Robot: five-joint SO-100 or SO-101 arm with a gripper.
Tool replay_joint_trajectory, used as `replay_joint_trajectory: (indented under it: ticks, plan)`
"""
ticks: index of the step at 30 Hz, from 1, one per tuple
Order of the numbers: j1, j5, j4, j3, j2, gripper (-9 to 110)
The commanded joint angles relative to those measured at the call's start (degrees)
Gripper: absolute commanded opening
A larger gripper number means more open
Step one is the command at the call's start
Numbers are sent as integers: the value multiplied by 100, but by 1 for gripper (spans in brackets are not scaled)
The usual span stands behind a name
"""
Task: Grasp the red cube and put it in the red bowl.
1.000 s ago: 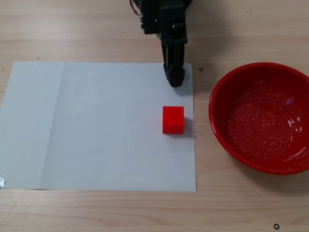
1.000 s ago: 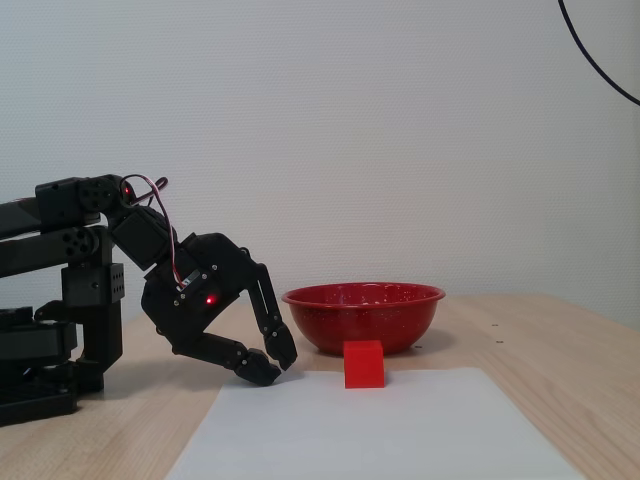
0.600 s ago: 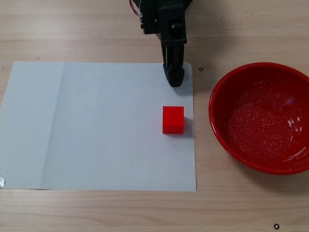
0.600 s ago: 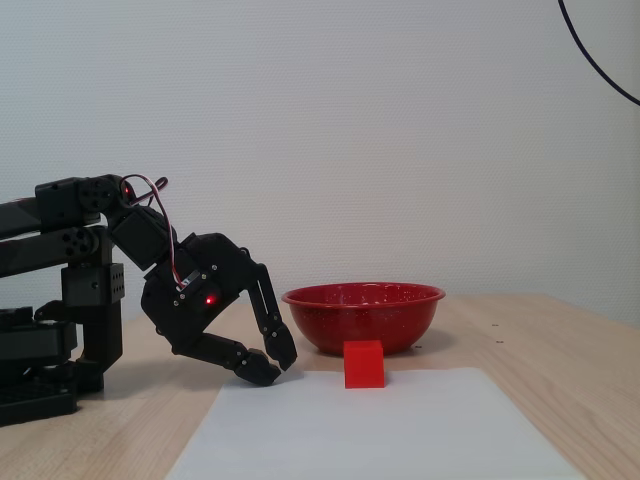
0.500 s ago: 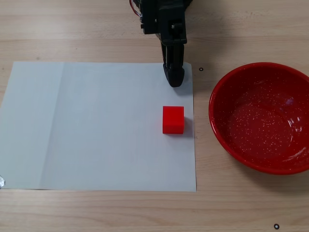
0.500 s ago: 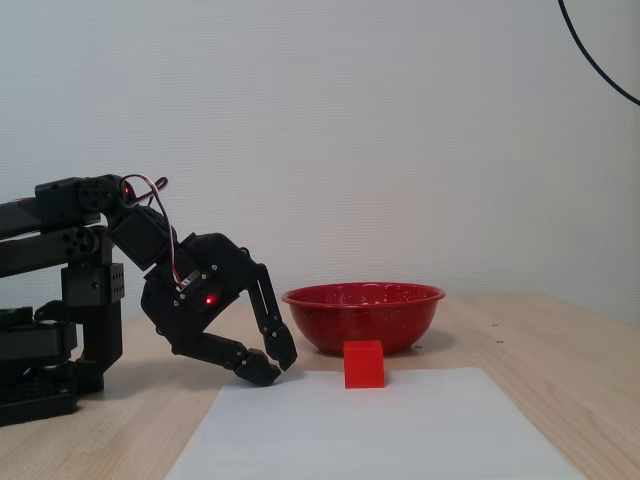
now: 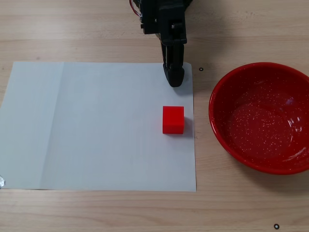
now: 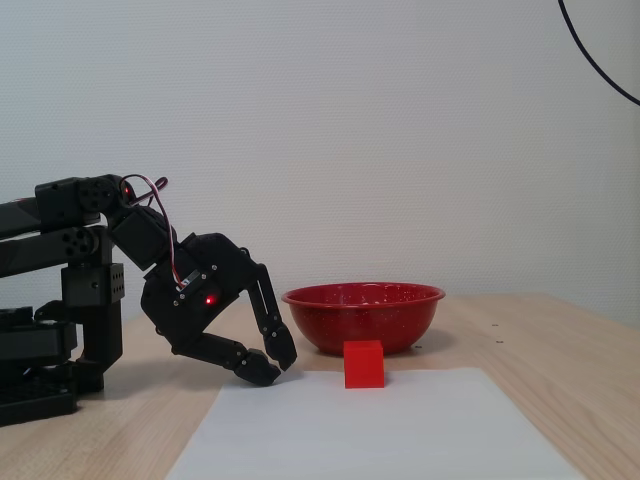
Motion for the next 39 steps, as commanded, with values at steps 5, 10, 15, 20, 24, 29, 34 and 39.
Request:
replay_joint_trajectory:
  ticks: [5,10,15,20,24,29,34,39]
  plan:
    - [-114,-70,272,-264,-220,0]
    - [-105,-105,659,-729,-369,0]
    - [-158,-132,949,-1248,-598,0]
    - [-158,-176,1582,-1942,-932,0]
    - [-167,-290,2065,-2566,-1362,0]
    - [-237,-343,2320,-3217,-1978,0]
    - [-272,-272,2391,-3911,-2593,0]
    - [-264,-316,2531,-4720,-3384,0]
